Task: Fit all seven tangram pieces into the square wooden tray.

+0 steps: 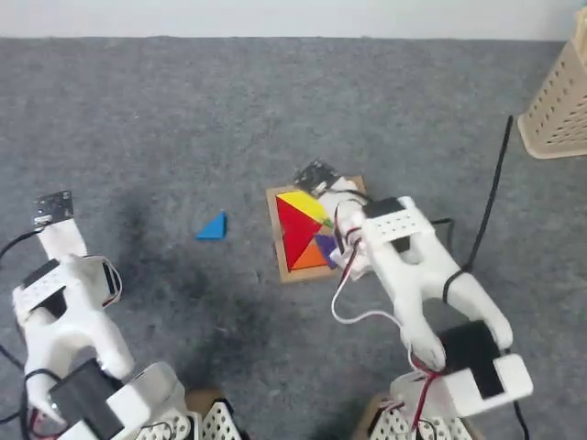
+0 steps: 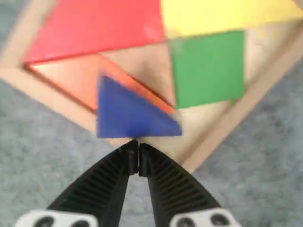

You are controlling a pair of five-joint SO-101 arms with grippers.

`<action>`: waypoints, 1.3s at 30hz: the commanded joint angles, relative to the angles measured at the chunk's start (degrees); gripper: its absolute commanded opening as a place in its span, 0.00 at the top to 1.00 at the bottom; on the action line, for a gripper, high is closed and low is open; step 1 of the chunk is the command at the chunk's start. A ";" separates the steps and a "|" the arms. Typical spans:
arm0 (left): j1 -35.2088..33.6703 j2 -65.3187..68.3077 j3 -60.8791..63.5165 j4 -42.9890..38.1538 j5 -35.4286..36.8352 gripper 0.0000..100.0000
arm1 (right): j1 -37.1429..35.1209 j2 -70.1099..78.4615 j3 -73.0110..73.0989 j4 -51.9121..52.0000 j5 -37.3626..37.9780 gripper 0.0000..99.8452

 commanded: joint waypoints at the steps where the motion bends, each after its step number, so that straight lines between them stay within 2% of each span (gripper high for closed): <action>1: 0.18 -2.55 0.13 -0.79 -0.62 0.85 | 3.30 1.54 -6.68 -1.01 -0.44 0.99; 7: 0.18 -2.55 0.13 -0.79 -0.62 0.85 | 4.18 2.95 -12.22 -0.48 -0.44 0.99; 11: 0.18 -2.55 0.13 -0.79 -0.62 0.85 | 4.09 2.86 -19.34 4.35 -0.97 0.99; 16: 0.18 -2.55 0.13 -0.79 -0.62 0.85 | -0.04 2.33 -25.14 9.71 -6.68 0.99; 20: 0.18 -2.55 0.13 -0.88 -0.62 0.85 | -6.90 2.51 -21.01 9.89 -7.56 0.99; 23: 0.18 -2.55 0.13 -0.88 -0.62 0.85 | -9.19 2.51 -16.70 7.69 -7.56 0.99; 39: 0.18 -2.46 0.13 -0.88 -0.62 0.85 | -5.67 3.12 -11.08 6.55 -2.11 0.99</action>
